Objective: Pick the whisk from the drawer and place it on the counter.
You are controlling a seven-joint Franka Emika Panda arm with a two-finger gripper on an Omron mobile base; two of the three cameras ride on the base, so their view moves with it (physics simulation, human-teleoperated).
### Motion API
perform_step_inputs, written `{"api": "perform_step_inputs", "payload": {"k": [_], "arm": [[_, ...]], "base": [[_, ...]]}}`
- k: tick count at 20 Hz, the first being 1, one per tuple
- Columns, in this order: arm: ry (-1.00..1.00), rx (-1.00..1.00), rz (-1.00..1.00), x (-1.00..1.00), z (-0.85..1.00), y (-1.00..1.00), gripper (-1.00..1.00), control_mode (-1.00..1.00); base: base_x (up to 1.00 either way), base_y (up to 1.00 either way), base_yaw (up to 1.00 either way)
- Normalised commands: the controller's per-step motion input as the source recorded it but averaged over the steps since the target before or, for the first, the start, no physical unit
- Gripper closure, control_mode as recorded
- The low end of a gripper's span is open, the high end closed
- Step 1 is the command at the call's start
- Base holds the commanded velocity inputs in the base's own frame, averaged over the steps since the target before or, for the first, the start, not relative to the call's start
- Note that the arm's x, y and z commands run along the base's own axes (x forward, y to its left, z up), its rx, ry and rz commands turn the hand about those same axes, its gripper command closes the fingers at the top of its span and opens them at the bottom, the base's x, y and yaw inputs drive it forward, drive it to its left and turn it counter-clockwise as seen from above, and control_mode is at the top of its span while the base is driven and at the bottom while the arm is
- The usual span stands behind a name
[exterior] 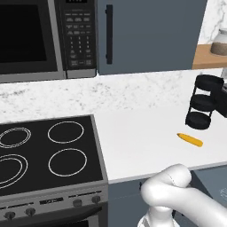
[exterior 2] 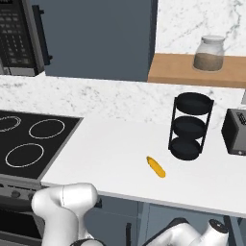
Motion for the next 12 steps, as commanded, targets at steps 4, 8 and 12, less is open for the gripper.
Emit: {"api": "perform_step_inputs", "payload": {"k": [4, 8, 12], "arm": [[0.00, 0.00, 0.00, -0.11, -0.57, -0.02, -1.00, -1.00], [-0.02, 0.00, 0.00, -0.31, -0.83, 0.00, 1.00, -1.00], [-0.09, -0.01, 0.00, -0.32, -0.61, 0.00, 1.00, -1.00]], "base": [[0.00, 0.00, 0.00], [0.00, 0.00, 0.00], [0.00, 0.00, 0.00]]}}
